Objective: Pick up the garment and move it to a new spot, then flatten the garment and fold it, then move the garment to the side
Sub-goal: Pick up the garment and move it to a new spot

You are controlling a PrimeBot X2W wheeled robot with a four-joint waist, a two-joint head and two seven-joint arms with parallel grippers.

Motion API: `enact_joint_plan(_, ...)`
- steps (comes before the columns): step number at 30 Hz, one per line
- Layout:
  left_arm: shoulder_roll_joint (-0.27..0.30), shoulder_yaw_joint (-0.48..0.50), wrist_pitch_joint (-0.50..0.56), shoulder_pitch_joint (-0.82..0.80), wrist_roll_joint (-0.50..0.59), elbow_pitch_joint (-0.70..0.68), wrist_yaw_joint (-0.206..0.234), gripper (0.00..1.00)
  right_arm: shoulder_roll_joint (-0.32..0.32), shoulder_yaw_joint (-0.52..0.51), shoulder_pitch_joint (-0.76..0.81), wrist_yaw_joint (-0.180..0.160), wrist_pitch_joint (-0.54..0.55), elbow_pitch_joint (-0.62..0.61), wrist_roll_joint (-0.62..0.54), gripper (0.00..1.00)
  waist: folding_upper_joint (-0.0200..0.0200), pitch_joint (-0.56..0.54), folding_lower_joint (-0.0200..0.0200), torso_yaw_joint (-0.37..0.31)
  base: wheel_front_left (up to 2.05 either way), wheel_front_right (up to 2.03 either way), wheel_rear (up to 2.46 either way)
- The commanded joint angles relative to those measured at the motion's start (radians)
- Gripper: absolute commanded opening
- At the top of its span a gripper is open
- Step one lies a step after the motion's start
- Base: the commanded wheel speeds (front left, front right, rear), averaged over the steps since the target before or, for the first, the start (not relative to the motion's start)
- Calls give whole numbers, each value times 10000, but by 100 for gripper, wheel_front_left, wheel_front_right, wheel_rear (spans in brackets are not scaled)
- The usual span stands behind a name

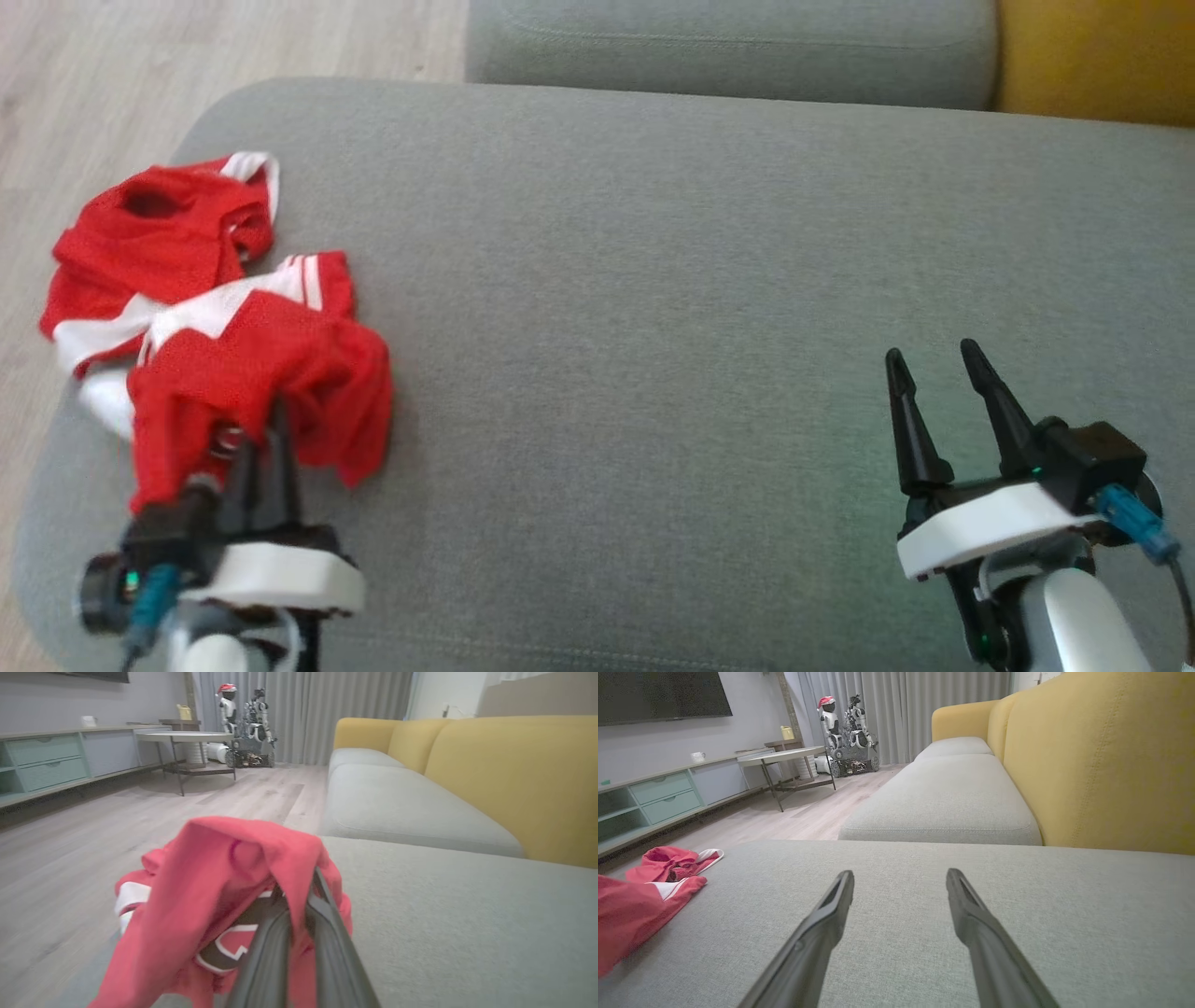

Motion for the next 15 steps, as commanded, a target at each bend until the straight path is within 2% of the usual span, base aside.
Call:
enact_joint_plan(1,98,-9,41,-312,133,-492,55,0,25,238,-193,-7,-5,-333,74,100,-1,-81,0,-246,0,0,0)
enact_joint_plan(5,92,-472,139,-363,69,-377,21,0,41,285,-184,-7,34,-374,66,100,-1,-85,0,-624,0,0,0)
enact_joint_plan(15,86,-1989,87,-1900,-470,785,249,0,60,438,-374,-7,202,-691,52,100,-1,291,0,-2574,0,0,0)
